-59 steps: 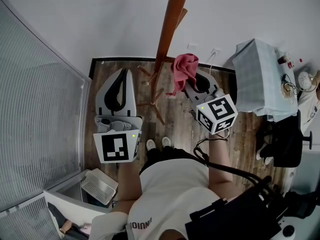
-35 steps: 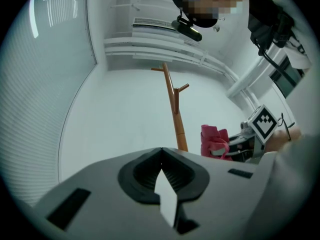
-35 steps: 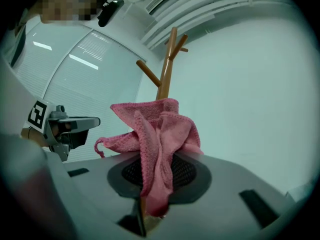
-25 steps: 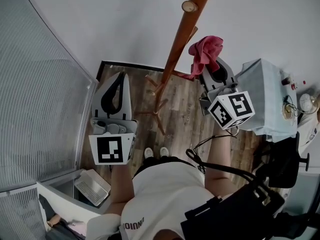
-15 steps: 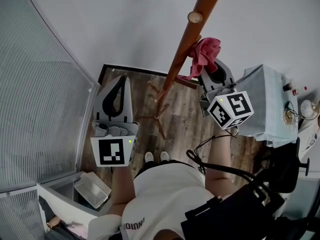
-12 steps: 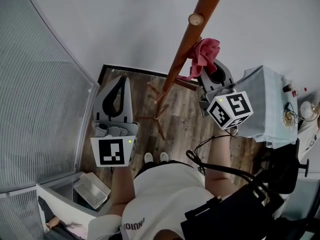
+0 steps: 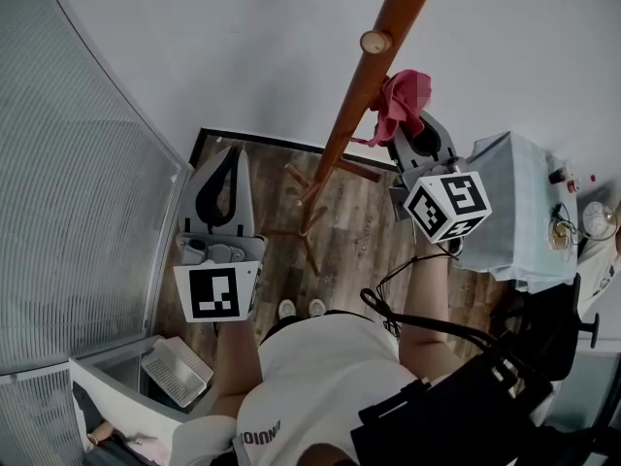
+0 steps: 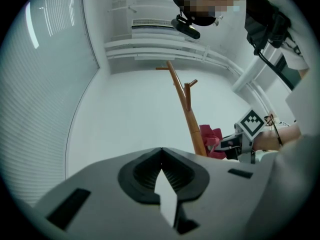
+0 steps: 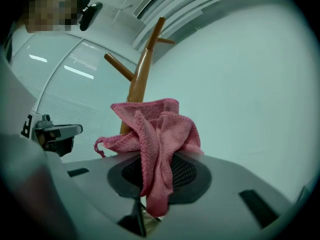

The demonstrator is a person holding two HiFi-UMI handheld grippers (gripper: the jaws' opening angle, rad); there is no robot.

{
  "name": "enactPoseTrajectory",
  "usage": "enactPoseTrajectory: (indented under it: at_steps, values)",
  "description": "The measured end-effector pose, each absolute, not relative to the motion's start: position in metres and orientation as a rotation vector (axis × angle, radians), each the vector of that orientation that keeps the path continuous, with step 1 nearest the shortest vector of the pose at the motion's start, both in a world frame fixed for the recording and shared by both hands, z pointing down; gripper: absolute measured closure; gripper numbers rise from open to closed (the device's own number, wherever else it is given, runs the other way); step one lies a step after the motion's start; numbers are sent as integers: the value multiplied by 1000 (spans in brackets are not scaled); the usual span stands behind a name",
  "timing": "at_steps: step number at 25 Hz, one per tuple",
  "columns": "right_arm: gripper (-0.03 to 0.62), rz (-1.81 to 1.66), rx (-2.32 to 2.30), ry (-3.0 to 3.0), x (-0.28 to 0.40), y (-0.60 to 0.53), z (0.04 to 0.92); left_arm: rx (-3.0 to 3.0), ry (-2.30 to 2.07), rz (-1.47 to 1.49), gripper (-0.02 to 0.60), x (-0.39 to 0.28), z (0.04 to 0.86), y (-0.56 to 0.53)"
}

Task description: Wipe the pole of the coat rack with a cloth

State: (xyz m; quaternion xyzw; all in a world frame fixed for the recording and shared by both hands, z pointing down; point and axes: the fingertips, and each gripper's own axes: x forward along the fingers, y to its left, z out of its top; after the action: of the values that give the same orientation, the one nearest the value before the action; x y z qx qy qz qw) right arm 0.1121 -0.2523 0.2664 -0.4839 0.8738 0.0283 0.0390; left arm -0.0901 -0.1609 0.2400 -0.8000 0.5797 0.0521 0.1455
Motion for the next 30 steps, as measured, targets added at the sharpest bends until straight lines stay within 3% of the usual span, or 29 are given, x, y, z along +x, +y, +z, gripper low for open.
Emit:
enactPoseTrajectory:
  at_steps: [30]
  values:
    - [500, 147, -1611, 2576, 140, -283, 247, -2291, 1710, 154, 568, -93, 244, -171]
